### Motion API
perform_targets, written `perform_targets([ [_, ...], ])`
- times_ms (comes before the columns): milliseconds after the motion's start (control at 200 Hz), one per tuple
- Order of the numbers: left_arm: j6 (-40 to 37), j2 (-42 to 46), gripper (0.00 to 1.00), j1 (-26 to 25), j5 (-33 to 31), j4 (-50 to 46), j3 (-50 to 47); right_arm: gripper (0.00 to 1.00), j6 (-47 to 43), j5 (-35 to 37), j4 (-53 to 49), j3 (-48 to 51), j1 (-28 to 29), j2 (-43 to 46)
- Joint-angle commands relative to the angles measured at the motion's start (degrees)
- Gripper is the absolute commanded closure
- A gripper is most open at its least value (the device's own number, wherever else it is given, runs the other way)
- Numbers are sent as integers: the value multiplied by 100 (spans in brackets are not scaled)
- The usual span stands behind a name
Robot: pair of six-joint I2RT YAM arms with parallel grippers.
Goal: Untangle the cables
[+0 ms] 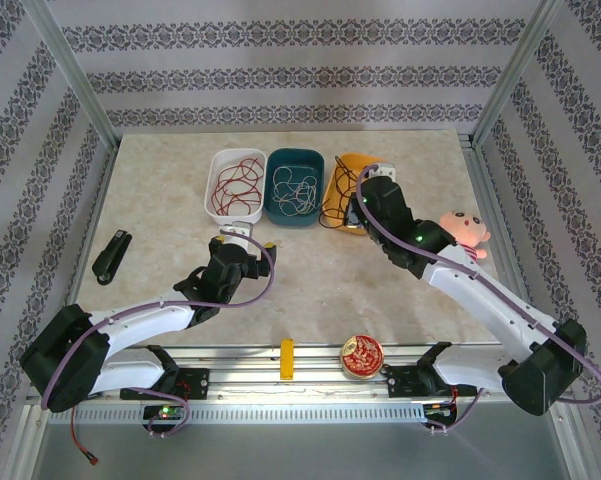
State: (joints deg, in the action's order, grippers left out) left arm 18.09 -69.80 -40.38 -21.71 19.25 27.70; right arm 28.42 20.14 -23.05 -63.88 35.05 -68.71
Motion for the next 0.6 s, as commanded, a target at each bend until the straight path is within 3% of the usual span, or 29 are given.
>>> perform_targets([
  [0, 11, 107, 1, 61, -122, -20, -74, 100, -262, 43, -149, -262, -232, 47],
  [185, 45, 68, 1, 51, -102, -13, -82, 100, -376, -160, -116, -614, -789, -428],
  [595, 83, 287, 1, 63, -113, -219, -141, 100, -620, -499, 58, -1555, -1676, -2459],
])
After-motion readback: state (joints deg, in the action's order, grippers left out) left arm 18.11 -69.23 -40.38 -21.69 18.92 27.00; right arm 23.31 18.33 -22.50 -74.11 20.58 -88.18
